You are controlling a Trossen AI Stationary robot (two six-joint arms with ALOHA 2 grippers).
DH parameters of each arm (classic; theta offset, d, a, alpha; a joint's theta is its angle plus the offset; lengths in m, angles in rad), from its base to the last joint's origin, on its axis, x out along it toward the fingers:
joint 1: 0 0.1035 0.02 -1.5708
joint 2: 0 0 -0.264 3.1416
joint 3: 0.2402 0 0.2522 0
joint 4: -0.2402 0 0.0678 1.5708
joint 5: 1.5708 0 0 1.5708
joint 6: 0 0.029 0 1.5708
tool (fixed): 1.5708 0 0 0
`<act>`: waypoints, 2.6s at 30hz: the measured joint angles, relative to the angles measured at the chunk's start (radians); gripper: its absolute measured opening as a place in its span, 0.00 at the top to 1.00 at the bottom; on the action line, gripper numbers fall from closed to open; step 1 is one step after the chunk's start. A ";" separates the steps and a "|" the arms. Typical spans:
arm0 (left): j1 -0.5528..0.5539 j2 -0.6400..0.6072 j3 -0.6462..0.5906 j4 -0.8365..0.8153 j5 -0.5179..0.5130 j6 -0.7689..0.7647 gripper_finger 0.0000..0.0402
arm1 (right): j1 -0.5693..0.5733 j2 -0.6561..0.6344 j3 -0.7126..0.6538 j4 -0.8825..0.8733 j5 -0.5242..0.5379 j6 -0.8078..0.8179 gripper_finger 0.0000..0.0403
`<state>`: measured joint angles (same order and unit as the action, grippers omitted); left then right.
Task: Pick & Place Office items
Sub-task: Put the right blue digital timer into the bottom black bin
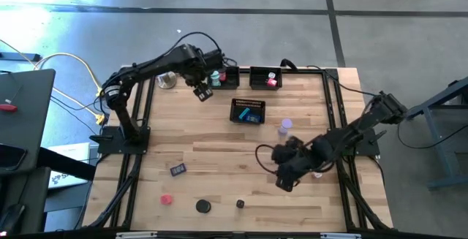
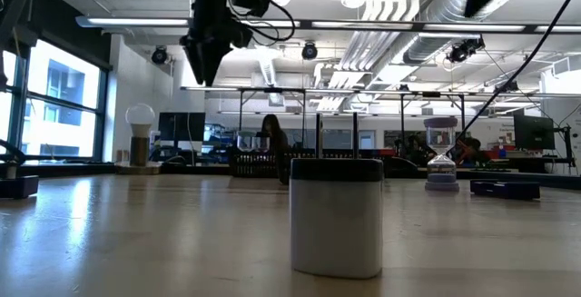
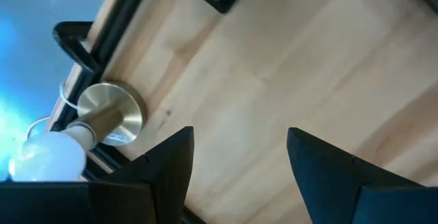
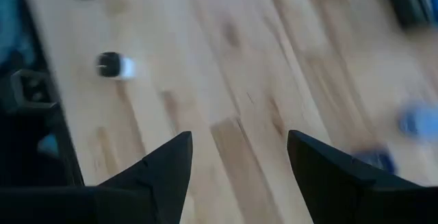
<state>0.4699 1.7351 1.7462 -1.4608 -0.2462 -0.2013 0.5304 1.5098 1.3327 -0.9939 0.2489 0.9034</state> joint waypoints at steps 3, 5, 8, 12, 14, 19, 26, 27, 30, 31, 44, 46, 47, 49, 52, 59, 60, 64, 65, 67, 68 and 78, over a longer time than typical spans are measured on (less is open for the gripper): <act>-0.039 0.000 0.000 -0.036 0.000 -0.010 0.44 | 0.034 0.000 -0.013 -0.088 0.049 0.230 0.43; -0.068 0.000 0.000 -0.060 0.000 -0.019 0.44 | 0.047 0.001 -0.043 -0.114 0.073 0.351 0.43; -0.110 0.000 -0.001 -0.100 -0.001 -0.041 0.44 | 0.065 0.003 -0.095 -0.151 0.067 0.523 0.43; -0.171 -0.016 -0.015 -0.107 0.003 -0.049 0.44 | 0.072 0.003 -0.187 -0.161 0.026 0.683 0.43; -0.205 -0.034 -0.033 -0.113 0.004 -0.047 0.44 | 0.063 0.003 -0.231 -0.153 0.018 0.727 0.43; -0.269 -0.111 -0.119 -0.110 0.005 -0.060 0.44 | 0.028 0.003 -0.308 -0.118 0.004 0.770 0.43; -0.325 -0.269 -0.333 0.017 0.035 -0.065 0.44 | -0.043 0.003 -0.349 -0.043 0.029 0.755 0.43; -0.327 -0.291 -0.365 0.044 0.046 -0.061 0.44 | -0.051 0.003 -0.350 -0.022 0.034 0.743 0.43; -0.340 -0.354 -0.454 0.133 0.065 -0.060 0.44 | -0.065 0.003 -0.350 0.047 0.041 0.689 0.43; -0.347 -0.373 -0.478 0.153 0.065 -0.061 0.44 | -0.068 0.003 -0.350 0.068 0.044 0.667 0.43; -0.473 -0.642 -0.758 0.390 0.068 -0.102 0.44 | -0.121 0.003 -0.363 -0.008 0.059 0.770 0.43; -0.499 -0.680 -0.793 0.462 0.067 -0.095 0.44 | -0.133 0.003 -0.387 0.018 0.028 0.771 0.43; -0.514 -0.698 -0.812 0.502 0.070 -0.092 0.44 | -0.141 0.003 -0.404 0.032 0.006 0.772 0.43; -0.543 -0.726 -0.847 0.567 0.076 -0.085 0.44 | -0.154 0.003 -0.440 0.051 -0.014 0.771 0.43; -0.578 -0.753 -0.896 0.636 0.076 -0.085 0.44 | -0.173 0.004 -0.477 0.056 0.002 0.773 0.43; -0.619 -0.781 -1.040 0.819 0.075 -0.063 0.44 | -0.195 0.004 -0.501 0.107 0.008 0.743 0.43; -0.619 -0.781 -1.063 0.858 0.075 -0.060 0.44 | -0.198 0.004 -0.501 0.112 0.008 0.741 0.43; -0.619 -0.781 -1.139 0.983 0.075 -0.058 0.44 | -0.200 0.004 -0.502 0.109 0.016 0.741 0.43; -0.619 -0.781 -1.155 1.008 0.075 -0.059 0.44 | -0.200 0.004 -0.502 0.109 0.016 0.741 0.43; -0.619 -0.781 -1.180 1.051 0.075 -0.061 0.44 | -0.199 0.004 -0.502 0.109 0.018 0.743 0.43; -0.620 -0.781 -1.191 1.075 0.075 -0.068 0.44 | -0.199 0.004 -0.502 0.109 0.020 0.746 0.43; -0.683 -0.780 -1.234 1.226 0.074 -0.101 0.44 | -0.227 0.071 -0.502 0.121 0.017 0.715 0.43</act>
<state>-0.2127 0.9546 0.5117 -0.2347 -0.1719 -0.3023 0.3038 1.5804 0.8309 -0.8734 0.2662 1.6182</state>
